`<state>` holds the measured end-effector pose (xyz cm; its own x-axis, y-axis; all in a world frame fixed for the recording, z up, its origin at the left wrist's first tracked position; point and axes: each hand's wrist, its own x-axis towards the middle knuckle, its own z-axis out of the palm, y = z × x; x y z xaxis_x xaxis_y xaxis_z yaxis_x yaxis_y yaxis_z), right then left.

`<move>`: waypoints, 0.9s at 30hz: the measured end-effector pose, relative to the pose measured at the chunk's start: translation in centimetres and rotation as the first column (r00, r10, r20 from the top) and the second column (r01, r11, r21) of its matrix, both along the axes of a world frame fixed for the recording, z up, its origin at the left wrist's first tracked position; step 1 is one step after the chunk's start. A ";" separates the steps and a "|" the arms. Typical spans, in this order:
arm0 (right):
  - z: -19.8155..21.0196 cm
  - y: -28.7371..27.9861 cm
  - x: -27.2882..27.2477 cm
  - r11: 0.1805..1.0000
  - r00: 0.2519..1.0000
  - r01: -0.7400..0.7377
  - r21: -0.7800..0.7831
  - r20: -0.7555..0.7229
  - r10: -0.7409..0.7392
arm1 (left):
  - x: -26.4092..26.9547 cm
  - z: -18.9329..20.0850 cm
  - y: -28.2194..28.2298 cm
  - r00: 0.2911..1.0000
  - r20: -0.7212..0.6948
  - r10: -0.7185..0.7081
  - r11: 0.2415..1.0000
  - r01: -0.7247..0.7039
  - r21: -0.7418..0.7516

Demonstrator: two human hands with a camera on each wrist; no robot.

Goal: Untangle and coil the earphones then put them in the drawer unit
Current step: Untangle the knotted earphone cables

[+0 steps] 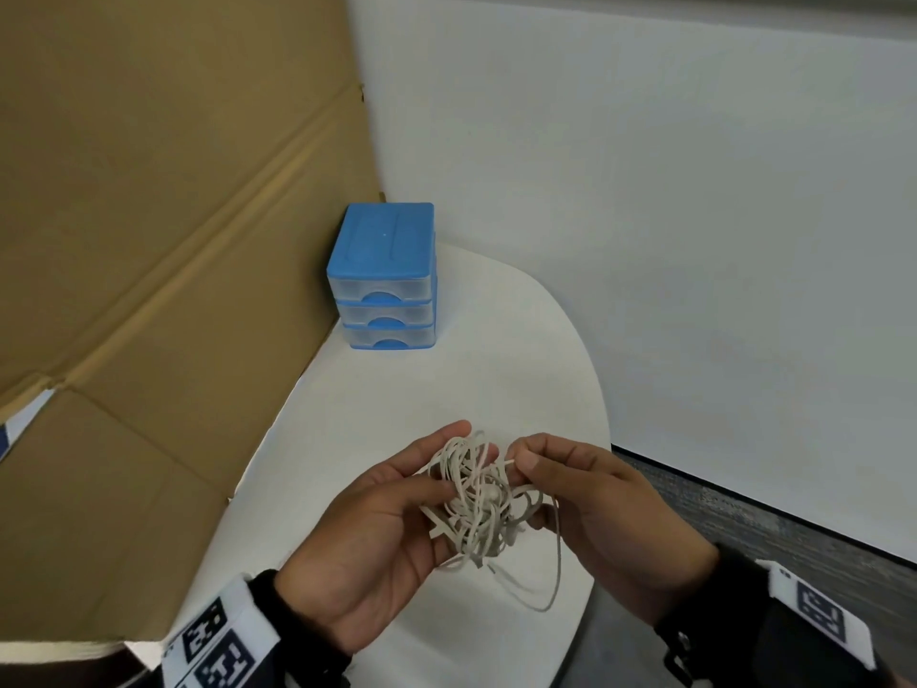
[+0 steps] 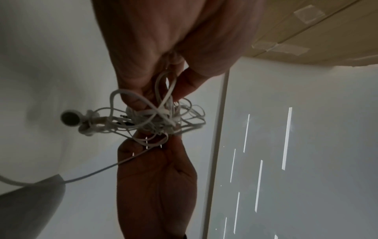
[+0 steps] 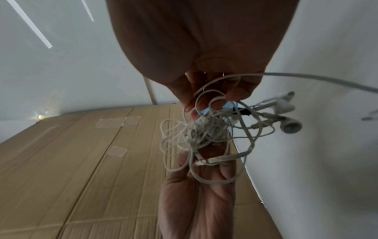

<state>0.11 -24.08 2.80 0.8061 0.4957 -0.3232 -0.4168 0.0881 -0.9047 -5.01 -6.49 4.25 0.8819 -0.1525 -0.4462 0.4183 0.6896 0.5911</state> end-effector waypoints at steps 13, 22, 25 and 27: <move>1.1 0.0 -0.7 0.961 0.942 0.019 -0.278 0.327 0.076 | -0.7 0.9 -0.2 1.000 0.007 0.018 0.998 -0.019 0.063; 1.0 0.1 -0.5 0.955 0.907 0.098 -0.281 0.420 0.030 | -0.8 0.6 0.0 0.998 0.055 0.021 0.977 -0.032 0.209; 1.8 -0.3 -0.3 0.968 0.923 0.084 -0.238 0.384 0.014 | -0.7 0.7 0.0 0.994 0.088 0.062 0.970 -0.081 0.231; 2.4 -0.3 -0.4 0.980 0.925 0.069 -0.188 0.380 0.008 | -0.7 0.8 0.0 0.989 0.119 0.090 0.955 -0.120 0.273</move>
